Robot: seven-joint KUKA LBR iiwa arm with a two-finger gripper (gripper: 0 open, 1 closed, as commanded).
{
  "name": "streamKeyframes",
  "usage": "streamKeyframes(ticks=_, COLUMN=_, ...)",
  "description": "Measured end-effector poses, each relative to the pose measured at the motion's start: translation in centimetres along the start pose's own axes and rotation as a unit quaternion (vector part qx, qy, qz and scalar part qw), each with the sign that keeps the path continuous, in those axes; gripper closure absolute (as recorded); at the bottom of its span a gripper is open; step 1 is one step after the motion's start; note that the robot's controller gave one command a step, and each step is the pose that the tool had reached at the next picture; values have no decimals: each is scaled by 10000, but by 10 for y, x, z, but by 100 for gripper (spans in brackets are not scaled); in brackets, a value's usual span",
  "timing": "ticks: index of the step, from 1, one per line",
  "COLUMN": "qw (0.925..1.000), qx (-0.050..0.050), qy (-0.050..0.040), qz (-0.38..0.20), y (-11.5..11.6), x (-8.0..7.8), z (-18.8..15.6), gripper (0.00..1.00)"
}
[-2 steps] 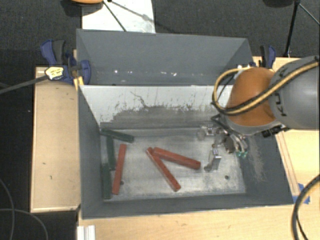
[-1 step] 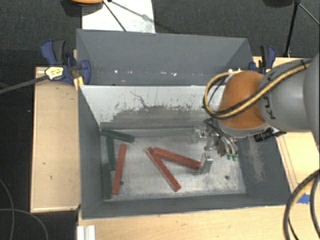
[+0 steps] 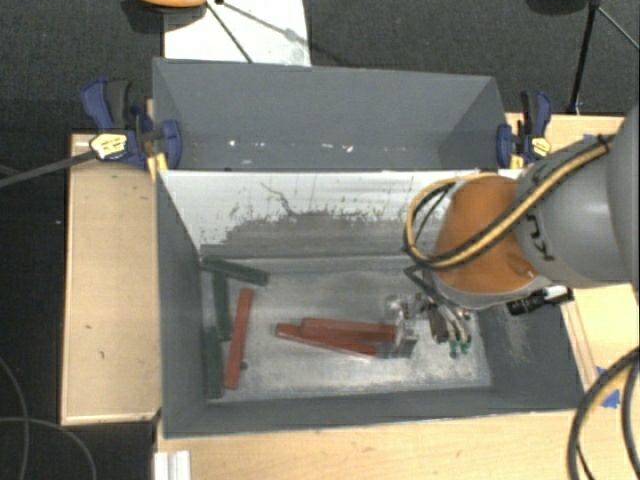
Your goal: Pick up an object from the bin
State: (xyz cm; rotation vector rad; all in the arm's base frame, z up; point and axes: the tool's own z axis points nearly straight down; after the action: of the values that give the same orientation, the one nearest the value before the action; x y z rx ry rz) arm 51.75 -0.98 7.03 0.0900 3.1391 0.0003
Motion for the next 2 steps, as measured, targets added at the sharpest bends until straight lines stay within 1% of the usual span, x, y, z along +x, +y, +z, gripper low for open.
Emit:
streamKeyframes(ticks=1, qw=10000, qx=0, qy=0, qz=-6, y=0, x=0, z=0, gripper=100)
streamKeyframes(ticks=2, qw=10000, qx=-1, qy=2, qz=-45, y=-10, x=-38, z=-37, gripper=100)
